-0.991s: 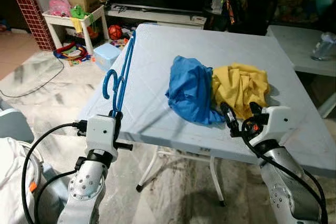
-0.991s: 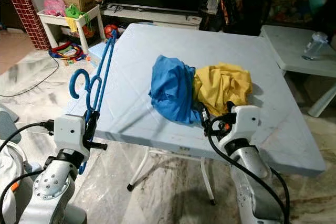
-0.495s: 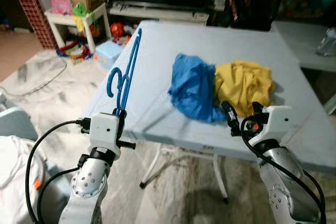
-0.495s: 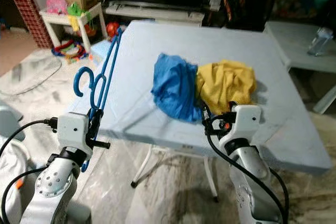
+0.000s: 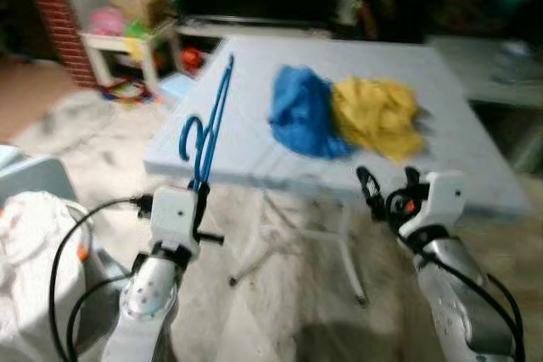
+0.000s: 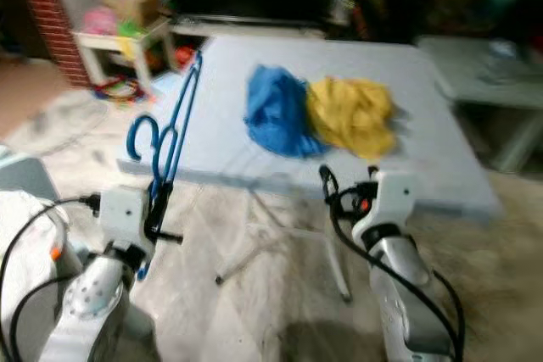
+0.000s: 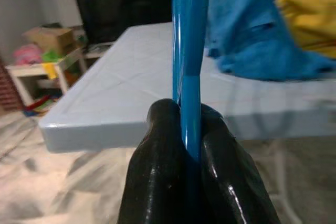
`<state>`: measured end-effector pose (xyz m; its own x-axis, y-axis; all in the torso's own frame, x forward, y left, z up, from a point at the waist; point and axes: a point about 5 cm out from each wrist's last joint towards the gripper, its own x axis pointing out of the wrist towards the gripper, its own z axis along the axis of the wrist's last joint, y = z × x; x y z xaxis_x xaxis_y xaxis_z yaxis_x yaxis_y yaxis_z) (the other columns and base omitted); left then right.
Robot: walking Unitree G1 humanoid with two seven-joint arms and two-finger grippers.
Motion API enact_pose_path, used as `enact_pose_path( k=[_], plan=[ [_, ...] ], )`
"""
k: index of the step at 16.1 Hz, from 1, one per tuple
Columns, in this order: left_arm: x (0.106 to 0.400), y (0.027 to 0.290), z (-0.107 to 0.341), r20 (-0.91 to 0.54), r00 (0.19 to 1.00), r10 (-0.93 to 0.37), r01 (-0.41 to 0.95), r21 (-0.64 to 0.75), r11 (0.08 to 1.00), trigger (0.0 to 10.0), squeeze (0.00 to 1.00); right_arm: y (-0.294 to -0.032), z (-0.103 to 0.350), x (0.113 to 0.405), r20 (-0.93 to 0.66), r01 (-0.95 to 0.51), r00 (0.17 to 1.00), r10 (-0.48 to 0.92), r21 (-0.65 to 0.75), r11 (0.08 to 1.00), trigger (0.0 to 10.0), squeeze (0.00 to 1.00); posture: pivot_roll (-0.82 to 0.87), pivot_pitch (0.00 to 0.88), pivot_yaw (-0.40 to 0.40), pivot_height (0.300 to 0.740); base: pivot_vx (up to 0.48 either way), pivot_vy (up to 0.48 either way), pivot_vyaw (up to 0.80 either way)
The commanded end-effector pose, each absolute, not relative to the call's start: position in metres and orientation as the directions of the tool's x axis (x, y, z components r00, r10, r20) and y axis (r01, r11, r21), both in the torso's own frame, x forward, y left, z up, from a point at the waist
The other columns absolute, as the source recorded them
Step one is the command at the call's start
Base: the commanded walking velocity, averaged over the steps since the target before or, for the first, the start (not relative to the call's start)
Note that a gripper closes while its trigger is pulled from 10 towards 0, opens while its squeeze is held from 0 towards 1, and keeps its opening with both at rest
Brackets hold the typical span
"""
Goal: Hang hanger
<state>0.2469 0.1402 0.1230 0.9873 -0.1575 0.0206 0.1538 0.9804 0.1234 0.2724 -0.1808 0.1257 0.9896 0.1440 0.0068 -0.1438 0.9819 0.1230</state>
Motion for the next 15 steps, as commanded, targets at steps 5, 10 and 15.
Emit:
enact_pose_path(
  k=[5,10,15],
  plan=[
    [0.2461,0.1397,0.124,0.026,0.987,-0.159,0.155,0.126,0.98,10.0,0.0,-0.1785,0.1277,0.2739,0.007,-0.15,0.989,0.15,0.111,0.982,10.0,1.0,0.04,0.0,-0.033,0.74,-0.302,0.0,0.0],
    [0.2474,0.1377,0.1236,0.018,0.988,-0.156,0.153,0.108,0.982,10.0,0.0,-0.1787,0.1284,0.276,-0.01,-0.175,0.984,0.177,0.084,0.981,10.0,0.0,0.04,0.0,-0.038,0.74,-0.055,0.0,0.0],
    [0.2512,0.1373,0.1219,-0.011,0.989,-0.15,0.15,0.035,0.988,10.0,0.0,-0.1768,0.129,0.2813,-0.031,-0.162,0.986,0.166,0.119,0.98,10.0,0.0,0.03,0.015,-0.03,0.74,0.0,0.0,0.0]
  ],
)
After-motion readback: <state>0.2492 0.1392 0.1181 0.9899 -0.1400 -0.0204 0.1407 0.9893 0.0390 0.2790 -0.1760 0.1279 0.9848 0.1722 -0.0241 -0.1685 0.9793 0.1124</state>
